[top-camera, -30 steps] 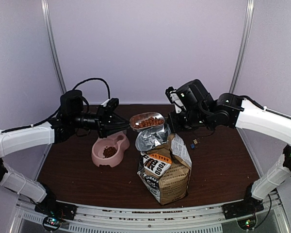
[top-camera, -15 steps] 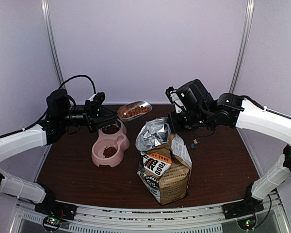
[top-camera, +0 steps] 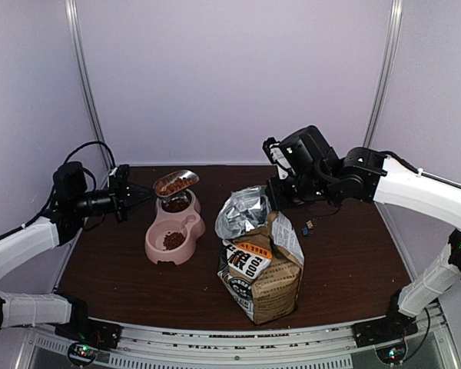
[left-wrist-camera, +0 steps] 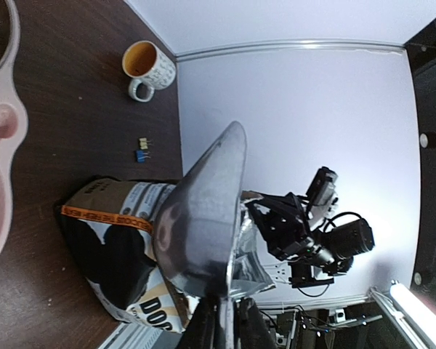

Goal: Serve the pet food
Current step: Place the pet food in the pet food bowl.

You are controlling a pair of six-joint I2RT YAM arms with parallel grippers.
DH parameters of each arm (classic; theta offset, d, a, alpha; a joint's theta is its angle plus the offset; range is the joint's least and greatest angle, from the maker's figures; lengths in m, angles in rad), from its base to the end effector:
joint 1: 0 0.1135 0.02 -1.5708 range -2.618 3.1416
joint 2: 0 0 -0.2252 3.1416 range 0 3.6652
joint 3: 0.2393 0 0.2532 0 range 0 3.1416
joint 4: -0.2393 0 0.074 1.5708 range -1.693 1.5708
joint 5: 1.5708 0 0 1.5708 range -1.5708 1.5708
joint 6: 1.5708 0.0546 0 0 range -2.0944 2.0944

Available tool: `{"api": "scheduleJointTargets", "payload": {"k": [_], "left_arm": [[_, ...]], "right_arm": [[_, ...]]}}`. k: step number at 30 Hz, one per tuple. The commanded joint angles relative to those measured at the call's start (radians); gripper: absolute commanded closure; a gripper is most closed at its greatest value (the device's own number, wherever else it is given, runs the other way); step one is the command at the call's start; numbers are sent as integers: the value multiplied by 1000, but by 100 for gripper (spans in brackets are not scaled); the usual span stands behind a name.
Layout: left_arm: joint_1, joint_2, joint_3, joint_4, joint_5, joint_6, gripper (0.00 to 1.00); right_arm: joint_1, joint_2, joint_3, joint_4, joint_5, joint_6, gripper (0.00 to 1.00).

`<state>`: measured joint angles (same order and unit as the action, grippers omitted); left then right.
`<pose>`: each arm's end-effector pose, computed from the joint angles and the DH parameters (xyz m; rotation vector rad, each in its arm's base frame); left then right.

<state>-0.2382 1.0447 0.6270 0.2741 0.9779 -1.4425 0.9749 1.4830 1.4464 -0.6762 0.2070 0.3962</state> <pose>0.2415 -0.1052 0.2484 -0.3641 2.1149 -1.9489 0.2027 0.2790 0.3055 -0.5539 2.2453 0.4832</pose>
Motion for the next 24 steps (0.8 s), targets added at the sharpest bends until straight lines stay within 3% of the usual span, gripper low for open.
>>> {"api": "scheduleJointTargets", "payload": {"k": [1,7,16,24], "left_arm": [[77,-44,-59,-90,4,149,100],[180,-87,-137,-252,12,320,100],[272,-105,-226,-344,36,450,100],[302,-74,-186,-493,-8,608,100]], "right_arm": [[-20,-17,3,51,61,-3,100],[-22,-13,6,52,58,-5,100],[-21,-12,8,52,54,-3,100],[-22,-16,0,48,58,-2,100]]}}
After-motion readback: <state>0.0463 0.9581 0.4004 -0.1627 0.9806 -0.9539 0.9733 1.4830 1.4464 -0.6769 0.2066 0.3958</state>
